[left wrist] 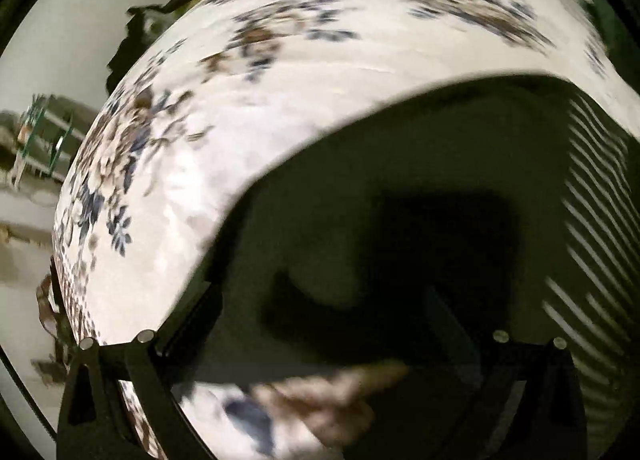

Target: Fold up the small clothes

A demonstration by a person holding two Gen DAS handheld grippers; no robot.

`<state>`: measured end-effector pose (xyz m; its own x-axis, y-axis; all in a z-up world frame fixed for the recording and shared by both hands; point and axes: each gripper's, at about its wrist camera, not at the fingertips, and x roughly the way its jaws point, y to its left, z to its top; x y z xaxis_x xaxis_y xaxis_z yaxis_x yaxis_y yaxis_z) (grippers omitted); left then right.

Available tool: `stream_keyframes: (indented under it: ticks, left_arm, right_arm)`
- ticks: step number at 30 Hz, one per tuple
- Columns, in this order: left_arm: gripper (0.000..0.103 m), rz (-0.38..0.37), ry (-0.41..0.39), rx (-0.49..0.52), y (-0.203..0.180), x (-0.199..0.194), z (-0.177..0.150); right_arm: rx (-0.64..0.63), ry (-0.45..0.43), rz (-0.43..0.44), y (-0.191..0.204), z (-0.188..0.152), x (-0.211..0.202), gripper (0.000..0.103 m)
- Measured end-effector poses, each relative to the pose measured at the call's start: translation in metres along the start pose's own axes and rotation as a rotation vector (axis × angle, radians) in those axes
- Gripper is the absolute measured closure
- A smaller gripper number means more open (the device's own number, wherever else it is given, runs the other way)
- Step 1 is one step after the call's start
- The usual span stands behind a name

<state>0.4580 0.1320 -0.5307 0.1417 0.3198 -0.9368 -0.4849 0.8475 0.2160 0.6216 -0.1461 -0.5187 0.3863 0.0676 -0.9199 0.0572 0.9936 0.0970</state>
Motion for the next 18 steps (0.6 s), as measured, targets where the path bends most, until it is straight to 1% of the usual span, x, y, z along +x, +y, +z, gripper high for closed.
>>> stream_keyframes:
  ticks: [3, 5, 6, 8, 9, 10, 12, 13, 14, 15, 16, 17, 18]
  left_arm:
    - [0.0, -0.021, 0.011, -0.036, 0.026, 0.017, 0.014]
    - [0.0, -0.04, 0.015, -0.04, 0.036, 0.021, 0.017]
    - [0.0, -0.046, 0.011, -0.04, 0.041, 0.023, 0.017]
    - [0.0, -0.057, 0.009, -0.038, 0.049, 0.024, 0.016]
    - [0.0, -0.067, 0.012, -0.04, 0.055, 0.024, 0.014]
    - [0.0, -0.075, 0.017, -0.044, 0.059, 0.024, 0.012]
    - [0.0, -0.096, 0.031, -0.064, 0.074, 0.02, 0.005]
    - [0.0, -0.106, 0.036, -0.079, 0.084, 0.017, 0.0]
    - [0.0, -0.123, 0.042, -0.108, 0.098, 0.012, -0.01]
    - [0.0, -0.143, 0.05, -0.136, 0.11, 0.009, -0.019]
    - [0.0, -0.163, 0.071, -0.166, 0.123, 0.008, -0.03]
    - [0.0, -0.188, 0.121, -0.2, 0.138, 0.009, -0.046]
    - [0.0, -0.215, 0.169, -0.231, 0.148, 0.013, -0.059]
  right_arm:
    - [-0.209, 0.051, -0.041, 0.111, -0.016, 0.055, 0.093]
    - [-0.287, 0.069, -0.078, 0.158, -0.029, 0.079, 0.093]
    - [-0.298, 0.079, -0.088, 0.165, -0.04, 0.082, 0.094]
    - [-0.268, 0.122, -0.1, 0.171, -0.053, 0.095, 0.093]
    - [-0.254, 0.147, -0.096, 0.168, -0.063, 0.096, 0.093]
    - [-0.241, 0.174, -0.077, 0.163, -0.066, 0.096, 0.09]
    - [-0.212, 0.223, 0.012, 0.151, -0.072, 0.091, 0.077]
    - [-0.189, 0.235, 0.053, 0.138, -0.075, 0.082, 0.06]
    - [-0.158, 0.223, 0.076, 0.122, -0.079, 0.068, 0.041]
    - [-0.135, 0.205, 0.074, 0.108, -0.084, 0.057, 0.032]
    - [-0.111, 0.181, 0.046, 0.09, -0.088, 0.046, 0.016]
    - [-0.091, 0.158, -0.001, 0.071, -0.094, 0.035, 0.004]
    - [-0.08, 0.145, -0.045, 0.05, -0.101, 0.026, 0.003]
